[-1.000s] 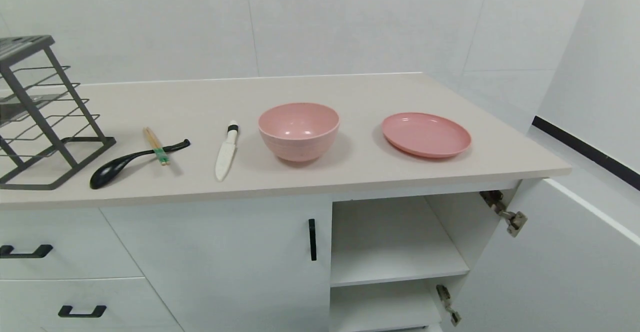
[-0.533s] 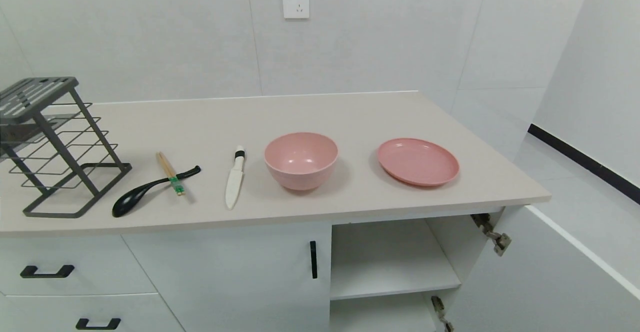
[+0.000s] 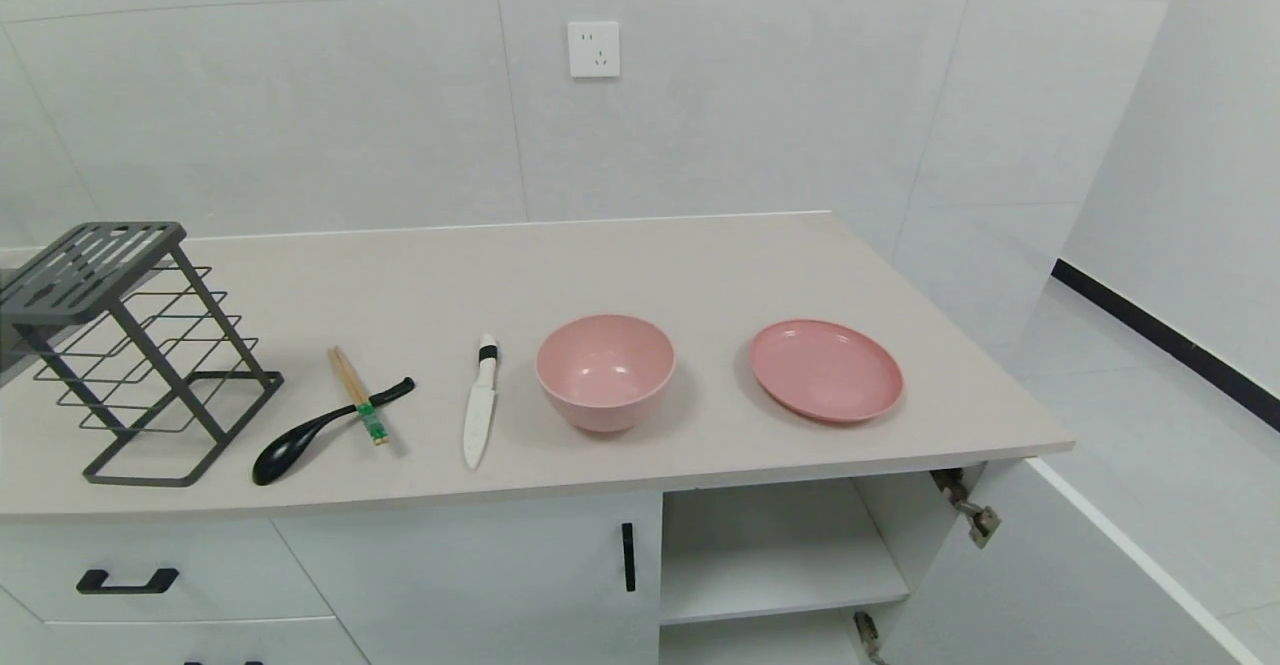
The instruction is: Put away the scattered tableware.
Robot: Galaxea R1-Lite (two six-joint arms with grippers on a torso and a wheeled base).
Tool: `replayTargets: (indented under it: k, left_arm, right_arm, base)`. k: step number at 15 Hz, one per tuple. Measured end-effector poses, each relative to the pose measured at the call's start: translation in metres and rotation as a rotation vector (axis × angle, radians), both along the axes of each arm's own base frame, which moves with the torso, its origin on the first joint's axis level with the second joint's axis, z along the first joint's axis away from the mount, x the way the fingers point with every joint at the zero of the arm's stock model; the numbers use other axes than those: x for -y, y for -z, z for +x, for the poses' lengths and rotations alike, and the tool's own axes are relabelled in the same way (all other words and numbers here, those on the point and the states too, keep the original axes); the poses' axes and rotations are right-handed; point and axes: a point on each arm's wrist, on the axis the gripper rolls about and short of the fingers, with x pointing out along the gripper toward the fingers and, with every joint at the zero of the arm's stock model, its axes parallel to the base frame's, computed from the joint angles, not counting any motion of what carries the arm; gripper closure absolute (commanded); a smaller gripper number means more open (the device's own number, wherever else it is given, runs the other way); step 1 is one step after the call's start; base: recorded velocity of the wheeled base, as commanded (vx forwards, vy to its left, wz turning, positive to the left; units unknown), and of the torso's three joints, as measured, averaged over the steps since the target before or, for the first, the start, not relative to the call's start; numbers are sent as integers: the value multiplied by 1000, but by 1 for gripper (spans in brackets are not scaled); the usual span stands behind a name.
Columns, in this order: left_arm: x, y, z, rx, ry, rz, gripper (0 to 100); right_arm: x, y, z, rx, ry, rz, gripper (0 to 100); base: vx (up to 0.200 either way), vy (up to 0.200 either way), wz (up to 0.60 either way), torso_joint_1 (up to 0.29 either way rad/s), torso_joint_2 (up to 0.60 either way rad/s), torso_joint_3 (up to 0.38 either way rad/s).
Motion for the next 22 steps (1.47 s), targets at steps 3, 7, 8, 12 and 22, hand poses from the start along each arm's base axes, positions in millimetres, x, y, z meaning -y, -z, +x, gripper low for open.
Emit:
replayTargets:
  k: [3, 7, 8, 12, 22]
  left_arm:
    - [0, 0, 0, 0, 0, 0, 0]
    - [0, 0, 0, 0, 0, 0, 0]
    - [0, 0, 0, 0, 0, 1, 0]
    - [0, 0, 0, 0, 0, 1, 0]
    - [0, 0, 0, 0, 1, 1, 0]
  right_arm:
    - [0, 0, 0, -1, 12, -2, 0]
    - [0, 0, 0, -1, 17, -2, 0]
    - [0, 0, 0, 0, 17, -2, 0]
    - [0, 0, 0, -1, 17, -2, 0]
    - [0, 0, 0, -1, 17, -1, 0]
  base:
    - [0, 0, 0, 9, -19, -11]
    - [0, 0, 0, 210, -400, -194]
    - [0, 0, 0, 207, -427, -203]
    - [0, 0, 0, 200, -393, -194]
    - [0, 0, 0, 62, -115, -52]
